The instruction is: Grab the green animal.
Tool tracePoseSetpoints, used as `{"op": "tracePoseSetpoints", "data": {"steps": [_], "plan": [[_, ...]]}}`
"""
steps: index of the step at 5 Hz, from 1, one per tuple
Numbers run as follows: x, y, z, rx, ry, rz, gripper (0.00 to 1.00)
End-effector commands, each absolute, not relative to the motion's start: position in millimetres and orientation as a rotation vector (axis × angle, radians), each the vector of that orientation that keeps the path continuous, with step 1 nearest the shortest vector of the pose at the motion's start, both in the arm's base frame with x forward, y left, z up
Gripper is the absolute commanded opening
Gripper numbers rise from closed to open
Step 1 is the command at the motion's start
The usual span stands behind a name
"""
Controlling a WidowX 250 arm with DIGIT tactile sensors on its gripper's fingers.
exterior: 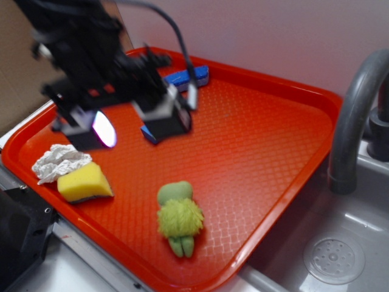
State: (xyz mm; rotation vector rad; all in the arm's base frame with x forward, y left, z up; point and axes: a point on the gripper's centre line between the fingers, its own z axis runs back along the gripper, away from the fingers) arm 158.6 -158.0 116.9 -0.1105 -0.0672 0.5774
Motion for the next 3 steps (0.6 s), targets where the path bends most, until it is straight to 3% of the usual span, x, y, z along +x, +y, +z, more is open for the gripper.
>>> {"op": "tracePoseSetpoints", "data": {"steps": [1, 2, 3], "plan": [[164.3, -168.9, 65.4, -0.020, -0.024, 0.531, 1.00], [163.6, -171.0, 49.2, -0.002, 0.001, 0.493, 1.00], [150.9, -184.6, 42.0, -0.010, 0.073, 0.425, 1.00]]}}
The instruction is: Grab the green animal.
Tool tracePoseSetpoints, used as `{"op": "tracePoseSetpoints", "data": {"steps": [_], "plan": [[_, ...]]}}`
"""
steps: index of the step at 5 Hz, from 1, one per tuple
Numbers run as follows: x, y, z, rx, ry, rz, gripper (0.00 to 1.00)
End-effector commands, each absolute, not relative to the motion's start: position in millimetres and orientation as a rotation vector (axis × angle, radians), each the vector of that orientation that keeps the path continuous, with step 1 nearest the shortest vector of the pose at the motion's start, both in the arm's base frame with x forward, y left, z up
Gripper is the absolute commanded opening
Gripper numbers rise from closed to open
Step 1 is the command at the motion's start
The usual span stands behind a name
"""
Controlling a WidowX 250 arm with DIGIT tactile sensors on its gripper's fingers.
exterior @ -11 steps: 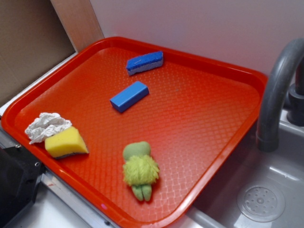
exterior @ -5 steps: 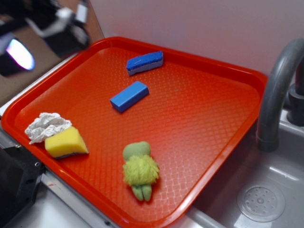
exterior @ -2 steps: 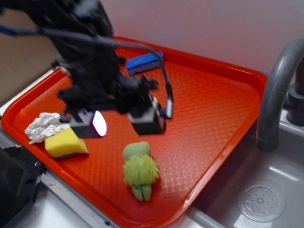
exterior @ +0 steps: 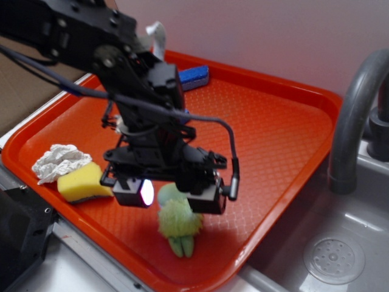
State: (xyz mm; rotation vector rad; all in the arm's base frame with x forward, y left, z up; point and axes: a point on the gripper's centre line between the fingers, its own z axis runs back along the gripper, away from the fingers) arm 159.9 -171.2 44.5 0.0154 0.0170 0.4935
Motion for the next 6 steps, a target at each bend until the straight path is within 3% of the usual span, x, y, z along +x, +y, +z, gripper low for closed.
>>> {"op": "tracePoseSetpoints", "data": {"steps": [1, 2, 3, 4, 5, 6], "plan": [[151.2, -185.0, 38.1, -0.002, 0.132, 0.406, 1.00], [152.3, -185.9, 34.9, 0.013, 0.170, 0.396, 1.00], [153.1, -183.5, 34.0, 0.009, 0.164, 0.422, 0.99], [155.6, -180.4, 33.1, -0.006, 0.154, 0.442, 0.35], [163.8, -173.5, 35.5, 0.011, 0.132, 0.473, 0.00], [169.6, -165.7, 51.0, 0.038, 0.061, 0.423, 0.00]]}}
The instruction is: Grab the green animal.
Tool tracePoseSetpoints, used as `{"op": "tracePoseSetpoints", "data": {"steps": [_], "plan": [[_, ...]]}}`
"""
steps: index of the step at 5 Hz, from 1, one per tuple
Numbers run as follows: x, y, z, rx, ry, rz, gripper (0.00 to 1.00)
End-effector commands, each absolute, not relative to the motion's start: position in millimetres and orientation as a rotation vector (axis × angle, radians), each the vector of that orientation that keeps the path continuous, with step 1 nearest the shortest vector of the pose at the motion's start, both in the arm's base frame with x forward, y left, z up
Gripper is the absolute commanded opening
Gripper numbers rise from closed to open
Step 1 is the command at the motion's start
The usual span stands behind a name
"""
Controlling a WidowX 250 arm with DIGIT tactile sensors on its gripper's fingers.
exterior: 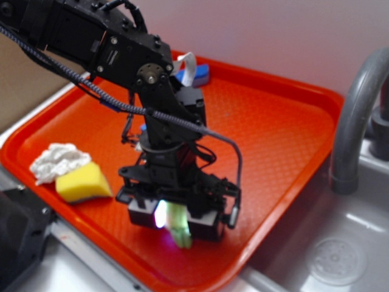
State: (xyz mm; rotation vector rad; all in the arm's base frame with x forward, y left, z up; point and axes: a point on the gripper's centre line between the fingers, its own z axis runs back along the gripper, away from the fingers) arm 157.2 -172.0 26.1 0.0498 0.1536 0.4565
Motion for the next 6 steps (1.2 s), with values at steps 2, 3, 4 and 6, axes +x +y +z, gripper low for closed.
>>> {"op": "tracePoseSetpoints", "data": {"steps": [2, 3, 4, 6], "plan": [[191.5, -130.5, 140.6, -0.055, -0.002, 0.091, 0.00], [194.0, -111.0, 175.8, -0.095, -0.057, 0.069, 0.00], [195.7, -89.5, 220.7, -0.125, -0.160, 0.081, 0.00], [202.7, -68.7, 251.8, -0.217, -0.170, 0.114, 0.00]]}}
